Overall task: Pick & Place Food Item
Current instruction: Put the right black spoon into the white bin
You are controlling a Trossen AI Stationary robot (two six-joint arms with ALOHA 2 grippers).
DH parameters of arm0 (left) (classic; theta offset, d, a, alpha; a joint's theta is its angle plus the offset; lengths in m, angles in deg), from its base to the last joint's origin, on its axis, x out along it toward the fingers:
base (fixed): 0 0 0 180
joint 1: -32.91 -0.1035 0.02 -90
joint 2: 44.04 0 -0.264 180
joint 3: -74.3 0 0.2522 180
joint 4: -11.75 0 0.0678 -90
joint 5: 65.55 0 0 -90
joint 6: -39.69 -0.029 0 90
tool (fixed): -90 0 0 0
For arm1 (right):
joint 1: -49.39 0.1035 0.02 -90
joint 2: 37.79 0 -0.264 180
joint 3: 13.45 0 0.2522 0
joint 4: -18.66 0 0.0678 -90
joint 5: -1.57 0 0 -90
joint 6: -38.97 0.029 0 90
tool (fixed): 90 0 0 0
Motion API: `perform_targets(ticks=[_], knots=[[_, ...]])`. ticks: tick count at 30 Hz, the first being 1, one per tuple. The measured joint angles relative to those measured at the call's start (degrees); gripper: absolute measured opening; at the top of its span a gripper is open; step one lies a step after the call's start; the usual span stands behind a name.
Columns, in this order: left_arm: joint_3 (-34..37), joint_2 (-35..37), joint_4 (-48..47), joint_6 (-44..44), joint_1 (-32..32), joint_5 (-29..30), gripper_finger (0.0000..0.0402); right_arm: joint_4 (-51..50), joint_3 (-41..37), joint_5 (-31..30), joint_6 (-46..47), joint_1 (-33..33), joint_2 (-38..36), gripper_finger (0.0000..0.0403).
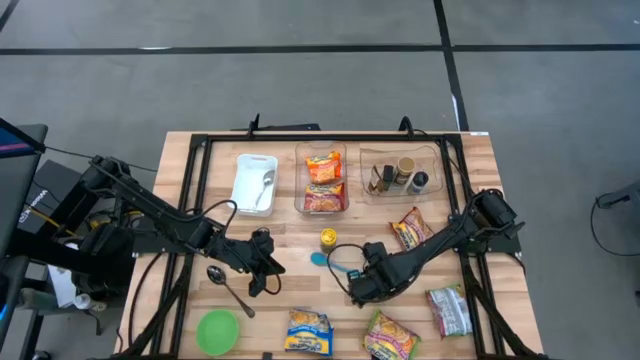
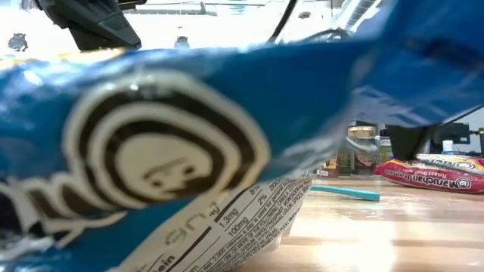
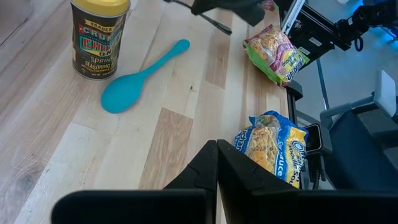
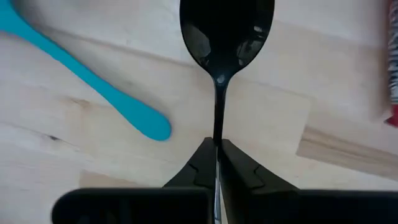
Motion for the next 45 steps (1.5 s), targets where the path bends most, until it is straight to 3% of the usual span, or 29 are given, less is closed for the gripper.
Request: perform_targets(ticks=[11,19,30,37,45], knots=[[0.0,0.0,1.7,0.0,0.0,0.0,0.0,-11.9,10.9,-9.8,-0.1,0.0,0.0,0.0002],[0.0,0.0,8.7,0.0,0.0,0.7,0.0,-18.4,20.1,-20.8,0.0,0.0,-0.1,0.0002],[0.0,0.0,17.8,0.0,0.0,13.8,0.0,-19.0,28.6,-39.5,0.7,-0.6,-0.1,0.0002],[0.0,0.0,20.7,0.0,-0.2,24.5,0.0,-15.6,29.8,-43.5,1.8,-2.8,-0.1,0.0005],[0.0,0.0,21.2,0.0,-1.0,25.4,0.0,-4.8,29.8,-44.3,-9.0,-5.2,-0.1,0.0004]])
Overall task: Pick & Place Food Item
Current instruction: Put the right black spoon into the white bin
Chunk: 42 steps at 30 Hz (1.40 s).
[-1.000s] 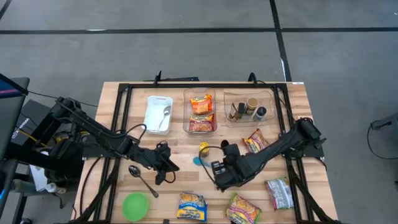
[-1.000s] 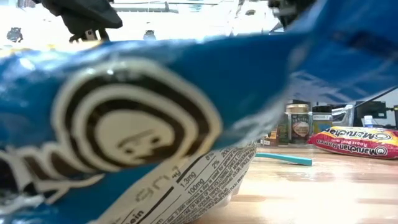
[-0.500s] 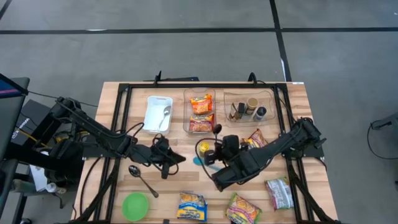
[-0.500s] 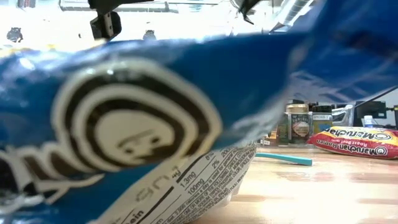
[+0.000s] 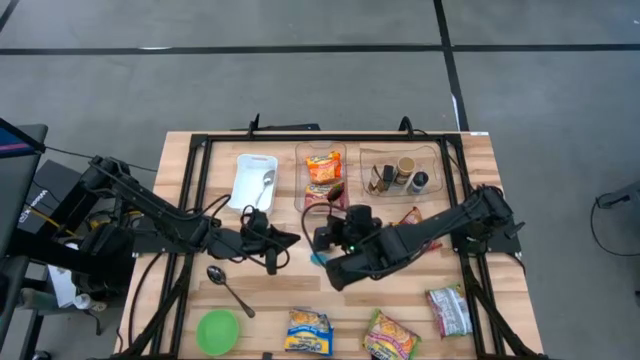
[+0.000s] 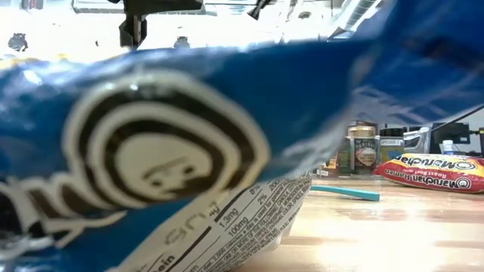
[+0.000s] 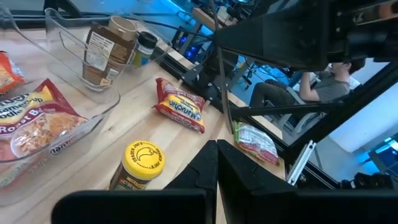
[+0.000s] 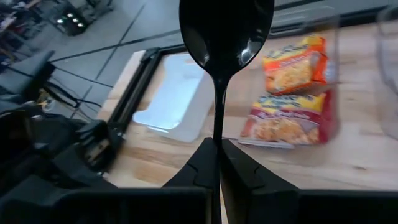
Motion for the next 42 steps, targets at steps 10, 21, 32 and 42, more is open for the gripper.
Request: perform_targets(ticks=[10,21,32,42], knots=[[0.0,0.0,0.5,0.0,0.0,-3.0,0.0,8.9,0.0,0.0,-9.5,-2.1,0.0,0.0004],[0.0,0.0,2.3,0.0,-1.6,-5.1,0.0042,12.8,0.0,0.1,-13.8,-2.4,0.0,0.0004],[0.0,-0.5,3.8,0.0,-5.9,-13.2,0.0092,12.8,0.0,0.5,-14.4,-2.4,0.0,0.0004],[0.1,-3.3,5.5,0.0,-8.0,-15.5,0.0091,12.9,0.0,1.5,-14.6,-2.4,0.0,0.0004]])
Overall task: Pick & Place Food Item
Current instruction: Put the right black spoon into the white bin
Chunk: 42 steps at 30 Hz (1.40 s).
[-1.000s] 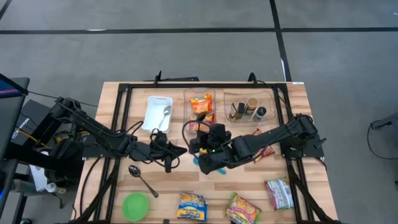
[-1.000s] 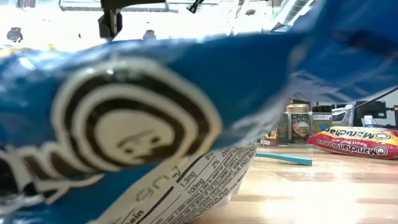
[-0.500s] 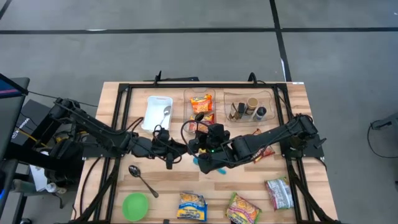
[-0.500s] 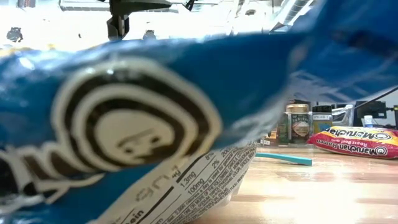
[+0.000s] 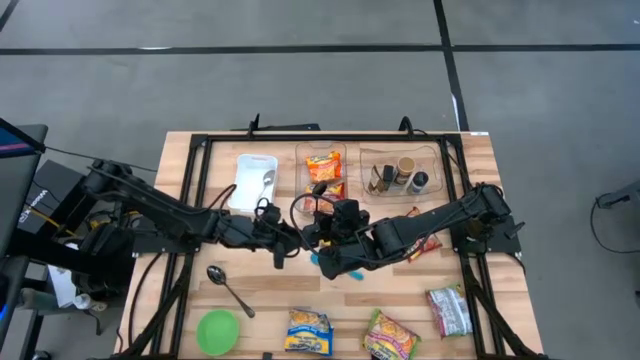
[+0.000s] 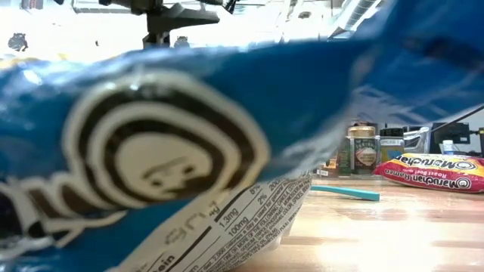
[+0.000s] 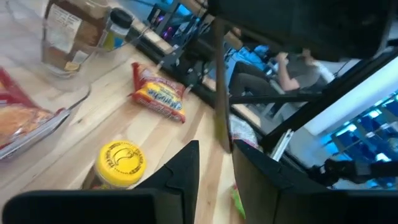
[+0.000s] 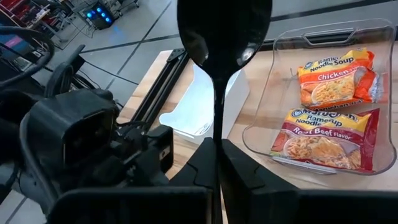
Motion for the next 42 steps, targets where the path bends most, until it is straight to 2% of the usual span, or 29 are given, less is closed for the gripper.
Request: perform_targets(ticks=[6,42], knots=[[0.0,-3.1,3.6,0.0,-0.1,-0.6,0.009,-0.3,0.0,0.0,0.0,0.0,0.0,0.0004],[0.0,-3.1,7.2,-3.1,-1.7,-4.5,0.009,-0.3,0.0,1.9,-0.6,0.1,0.0,0.0004]])
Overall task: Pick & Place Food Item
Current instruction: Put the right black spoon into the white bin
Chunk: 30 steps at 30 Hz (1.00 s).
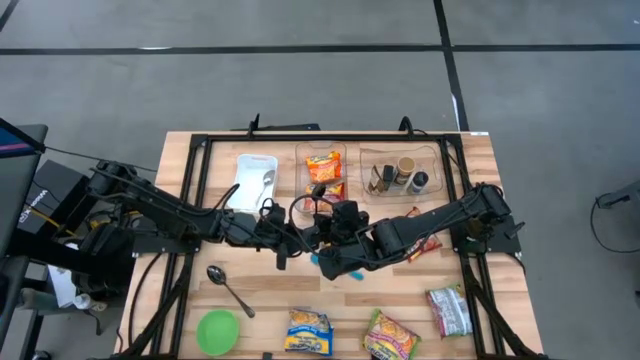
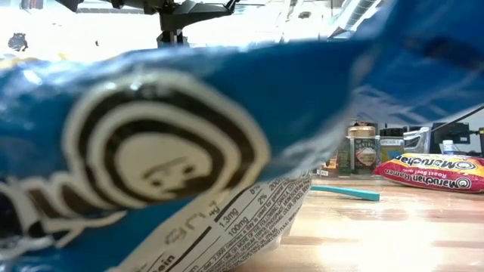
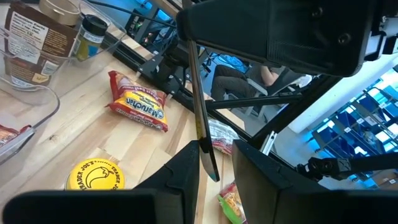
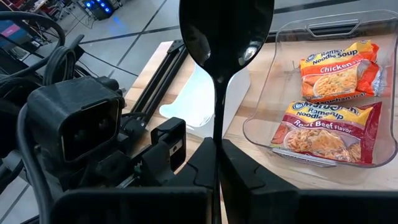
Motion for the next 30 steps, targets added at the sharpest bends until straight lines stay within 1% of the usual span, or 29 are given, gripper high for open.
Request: perform_targets(ticks=[10,13,20,25,30], knots=[[0.0,0.0,-0.4,0.6,0.0,0.0,0.0088,0.0,0.0,0.0,0.0,0.0,0.0,0.0004],[0.0,0.0,-0.4,0.6,0.0,0.0,0.0073,0.1,0.0,0.0,0.0,0.0,0.0,0.0004],[0.0,0.0,-0.8,1.1,0.0,0.1,0.001,0.2,0.0,0.0,0.0,0.1,0.0,0.0004],[0.0,0.0,-0.8,0.8,0.0,0.1,0.0008,0.1,0.0,-0.1,0.0,0.1,0.0,0.0006],[0.0,0.0,-1.3,0.6,0.0,0.2,0.0004,0.0,0.0,1.2,-0.5,0.1,0.0,0.0024]])
